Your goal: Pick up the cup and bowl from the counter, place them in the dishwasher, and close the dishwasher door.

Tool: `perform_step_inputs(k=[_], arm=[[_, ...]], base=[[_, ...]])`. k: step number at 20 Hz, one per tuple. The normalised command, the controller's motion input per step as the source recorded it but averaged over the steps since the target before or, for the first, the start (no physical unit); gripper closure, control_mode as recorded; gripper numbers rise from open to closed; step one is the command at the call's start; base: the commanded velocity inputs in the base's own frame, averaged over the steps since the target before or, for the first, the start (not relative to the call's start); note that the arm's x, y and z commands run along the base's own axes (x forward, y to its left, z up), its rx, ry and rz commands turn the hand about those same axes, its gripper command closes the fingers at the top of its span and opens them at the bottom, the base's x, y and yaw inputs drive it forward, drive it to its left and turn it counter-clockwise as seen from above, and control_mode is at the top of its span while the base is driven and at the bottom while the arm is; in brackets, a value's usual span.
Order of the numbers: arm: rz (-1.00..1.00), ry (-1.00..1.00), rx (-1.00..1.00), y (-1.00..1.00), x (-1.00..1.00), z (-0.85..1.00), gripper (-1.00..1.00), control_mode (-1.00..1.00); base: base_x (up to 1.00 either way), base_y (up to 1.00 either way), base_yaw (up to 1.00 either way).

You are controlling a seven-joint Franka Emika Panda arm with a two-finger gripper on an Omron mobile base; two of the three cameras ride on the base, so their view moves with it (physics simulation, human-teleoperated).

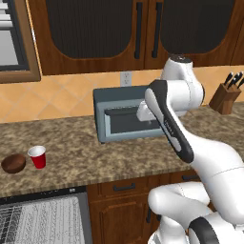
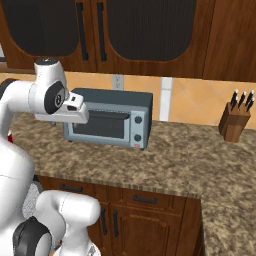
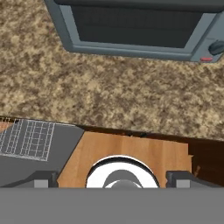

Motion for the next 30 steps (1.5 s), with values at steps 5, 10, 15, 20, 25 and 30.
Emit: perform_step_inputs(k=[5,10,15,20,25,30], arm=[[0.0,-0.02,0.0,0.89,-0.07,-0.09,-1.0,-1.0],[0.05,0.01,-0.01,1.0,-0.01,-0.17,-1.0,-1.0],[0.05,0.06,-0.01,0.99,0.16,-0.28,-1.0,-1.0],[0.03,0.07,0.0,0.51,0.9,-0.49,-1.0,-1.0],[-0.01,0.13,-0.02,0.28,0.69,-0.34,-1.0,-1.0],[-0.11,0.13,0.0,0.13,0.15,-0.29,-1.0,-1.0]], base=[[0.0,0.0,0.0],[0.0,0.0,0.0],[0.0,0.0,0.0],[0.0,0.0,0.0],[0.0,0.0,0.0],[0.0,0.0,0.0]])
